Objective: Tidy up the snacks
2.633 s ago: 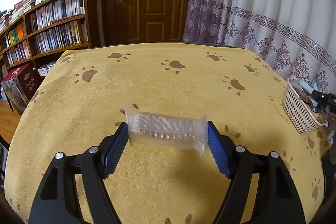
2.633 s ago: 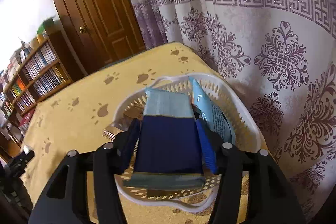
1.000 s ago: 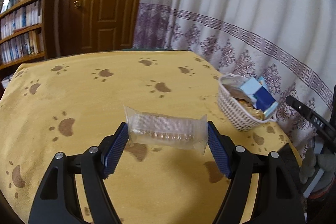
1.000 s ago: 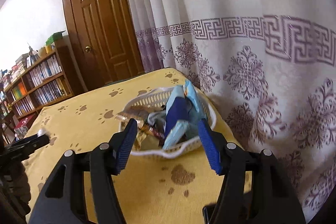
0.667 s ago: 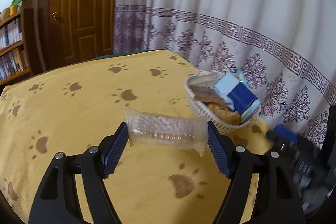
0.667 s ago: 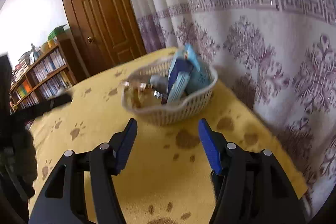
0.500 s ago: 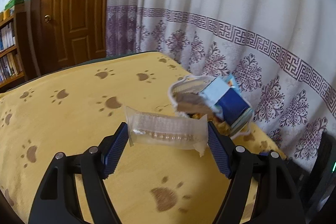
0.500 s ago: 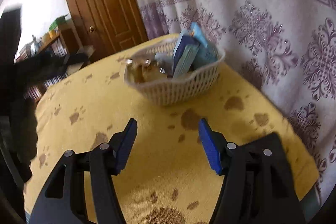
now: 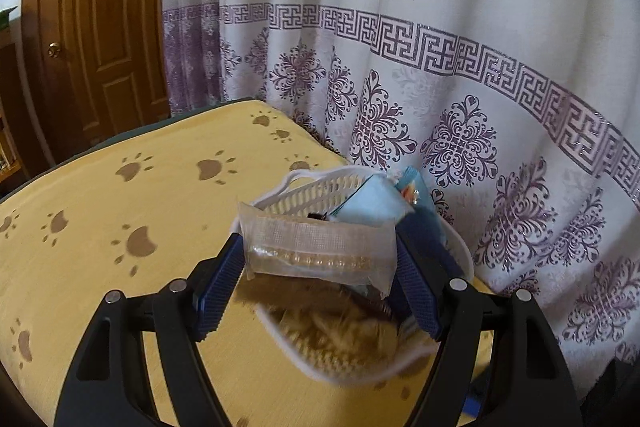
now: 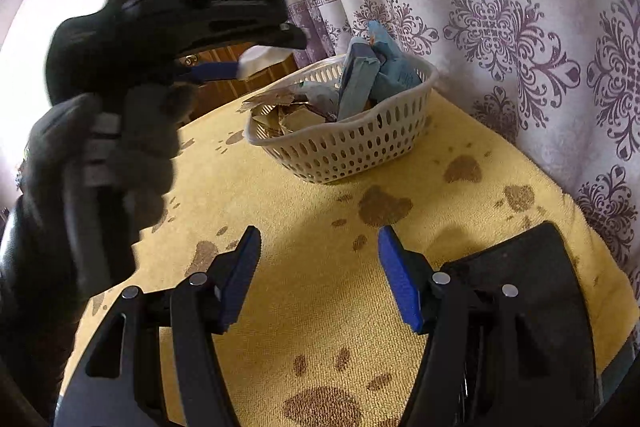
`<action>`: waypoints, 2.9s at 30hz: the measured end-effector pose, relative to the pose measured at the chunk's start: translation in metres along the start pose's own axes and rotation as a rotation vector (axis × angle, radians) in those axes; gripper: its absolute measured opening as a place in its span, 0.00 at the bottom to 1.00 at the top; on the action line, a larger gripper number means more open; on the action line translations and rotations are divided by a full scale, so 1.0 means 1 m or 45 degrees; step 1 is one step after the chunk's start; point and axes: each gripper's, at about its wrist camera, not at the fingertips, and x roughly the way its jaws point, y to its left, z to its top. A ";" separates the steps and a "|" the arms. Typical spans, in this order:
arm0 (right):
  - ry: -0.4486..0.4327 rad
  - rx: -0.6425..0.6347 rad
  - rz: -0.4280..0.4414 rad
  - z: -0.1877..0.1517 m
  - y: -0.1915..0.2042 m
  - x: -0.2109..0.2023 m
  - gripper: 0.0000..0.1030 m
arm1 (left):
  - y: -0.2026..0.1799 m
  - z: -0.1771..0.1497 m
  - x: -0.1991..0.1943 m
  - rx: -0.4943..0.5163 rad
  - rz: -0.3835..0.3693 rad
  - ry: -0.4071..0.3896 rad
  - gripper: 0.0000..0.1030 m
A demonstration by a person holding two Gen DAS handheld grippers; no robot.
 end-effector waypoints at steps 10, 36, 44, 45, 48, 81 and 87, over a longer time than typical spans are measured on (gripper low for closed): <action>0.005 0.018 0.012 0.001 -0.002 0.002 0.61 | -0.003 0.002 0.035 -0.004 0.001 0.060 0.85; -0.022 -0.037 -0.206 0.020 0.002 -0.001 0.91 | 0.006 -0.039 -0.058 0.015 0.438 -0.189 0.95; -0.078 -0.075 -0.307 0.041 0.005 -0.008 0.94 | 0.011 -0.046 -0.075 0.000 0.374 -0.220 0.95; -0.085 -0.084 -0.322 0.043 0.005 -0.009 0.94 | 0.012 -0.046 -0.076 -0.006 0.370 -0.221 0.95; -0.099 -0.111 -0.358 0.050 0.007 -0.011 0.94 | 0.013 -0.047 -0.079 -0.013 0.369 -0.221 0.95; -0.127 -0.194 -0.479 0.065 0.010 -0.017 0.95 | -0.005 -0.051 -0.081 0.076 0.422 -0.252 0.95; -0.108 -0.203 -0.488 0.065 0.008 -0.012 0.95 | -0.004 -0.052 -0.080 0.076 0.422 -0.247 0.95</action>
